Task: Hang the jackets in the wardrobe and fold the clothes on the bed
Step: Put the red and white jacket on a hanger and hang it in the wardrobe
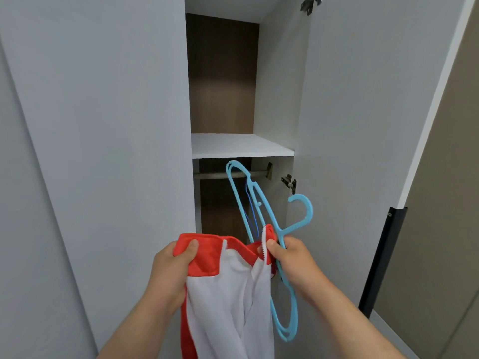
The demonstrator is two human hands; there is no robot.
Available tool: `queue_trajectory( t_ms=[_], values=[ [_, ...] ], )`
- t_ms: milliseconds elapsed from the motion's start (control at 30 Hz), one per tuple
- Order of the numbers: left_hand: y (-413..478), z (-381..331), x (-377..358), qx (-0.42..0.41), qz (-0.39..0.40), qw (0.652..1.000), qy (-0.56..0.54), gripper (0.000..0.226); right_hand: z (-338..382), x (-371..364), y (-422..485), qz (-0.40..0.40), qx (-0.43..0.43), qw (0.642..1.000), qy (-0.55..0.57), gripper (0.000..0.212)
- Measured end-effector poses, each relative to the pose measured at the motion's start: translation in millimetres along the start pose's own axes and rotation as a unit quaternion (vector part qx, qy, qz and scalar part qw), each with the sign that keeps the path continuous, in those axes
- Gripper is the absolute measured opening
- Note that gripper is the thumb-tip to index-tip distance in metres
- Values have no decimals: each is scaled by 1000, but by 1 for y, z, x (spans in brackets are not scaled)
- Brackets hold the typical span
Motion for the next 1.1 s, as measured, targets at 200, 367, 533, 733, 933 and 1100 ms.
queue_trajectory(
  t_ms=[200, 367, 533, 733, 933, 1100],
  values=[
    [23, -2, 13, 12, -37, 995, 96, 25, -5, 11, 12, 3, -66, 995, 72, 25],
    [17, -6, 11, -36, 46, 903, 425, 95, -10, 13, 17, -59, -77, 992, 77, 28],
    [30, 3, 20, -79, 18, 861, 502, 46, -8, 17, 19, -64, -82, 991, 88, 23],
    [58, -12, 57, 19, 23, 910, 413, 20, -2, 30, 22, 24, -75, 995, 53, 25],
    [77, -39, 77, 192, 43, 970, 143, 25, 16, 31, 21, 199, -94, 974, 53, 46],
    [91, -64, 74, 181, 57, 969, 158, 15, 31, 32, 20, 259, -120, 958, -27, 50]
  ],
)
Point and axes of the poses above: each hand's wrist, its own y-axis towards the middle knuckle, its own x-axis out of the back of the hand, z = x × y, the point moved 2 cm from there along y, towards the middle knuckle, and after that the axes turned 10 degrees about z, right-handed, at the moved point
